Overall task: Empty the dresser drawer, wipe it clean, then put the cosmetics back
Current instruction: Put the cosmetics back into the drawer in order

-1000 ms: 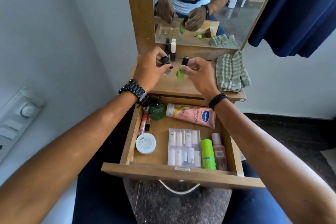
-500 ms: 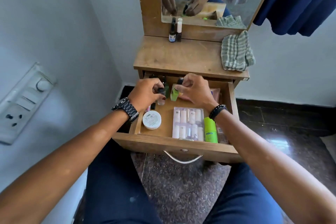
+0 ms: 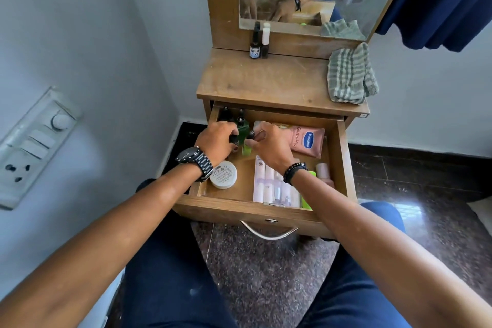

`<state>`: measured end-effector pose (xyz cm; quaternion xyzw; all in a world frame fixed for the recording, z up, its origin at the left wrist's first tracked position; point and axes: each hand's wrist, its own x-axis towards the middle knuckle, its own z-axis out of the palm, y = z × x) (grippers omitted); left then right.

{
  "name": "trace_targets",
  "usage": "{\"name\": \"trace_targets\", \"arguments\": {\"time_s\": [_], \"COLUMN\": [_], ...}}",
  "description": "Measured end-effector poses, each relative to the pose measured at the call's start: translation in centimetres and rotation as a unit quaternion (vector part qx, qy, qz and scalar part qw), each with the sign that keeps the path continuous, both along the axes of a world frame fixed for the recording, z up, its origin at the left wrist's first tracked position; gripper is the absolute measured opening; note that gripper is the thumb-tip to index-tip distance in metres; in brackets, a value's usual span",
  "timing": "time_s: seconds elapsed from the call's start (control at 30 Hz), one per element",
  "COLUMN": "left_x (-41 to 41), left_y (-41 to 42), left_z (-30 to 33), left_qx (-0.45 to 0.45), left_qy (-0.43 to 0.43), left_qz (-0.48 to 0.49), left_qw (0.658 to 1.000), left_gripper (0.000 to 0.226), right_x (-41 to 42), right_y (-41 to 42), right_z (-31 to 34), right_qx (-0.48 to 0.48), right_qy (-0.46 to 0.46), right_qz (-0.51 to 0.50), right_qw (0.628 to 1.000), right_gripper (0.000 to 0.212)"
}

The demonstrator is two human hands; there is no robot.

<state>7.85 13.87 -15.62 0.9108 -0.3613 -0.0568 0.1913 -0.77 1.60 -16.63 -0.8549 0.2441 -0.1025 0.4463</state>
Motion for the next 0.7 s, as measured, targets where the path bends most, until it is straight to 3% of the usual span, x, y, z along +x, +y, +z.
{"name": "trace_targets", "arguments": {"time_s": [0.27,0.53,0.7], "left_x": [-0.2,-0.4,-0.4], "left_y": [-0.5,0.5,0.2], "left_z": [0.1,0.8,2.5], "left_qx": [0.037,0.002,-0.045], "left_qy": [-0.056,-0.041,-0.038], "left_qz": [-0.028,-0.017,-0.014], "left_qw": [0.997,0.999,0.998], "left_gripper": [0.03,0.03,0.026], "right_x": [1.0,0.2,-0.4], "right_y": [1.0,0.6,-0.5], "right_z": [-0.6,-0.2,1.5], "right_qx": [-0.016,-0.038,-0.044], "right_qy": [0.004,0.027,-0.013], "right_qz": [-0.012,-0.001,-0.01], "right_qw": [1.0,0.999,0.999], "right_gripper": [0.018,0.016,0.016]}}
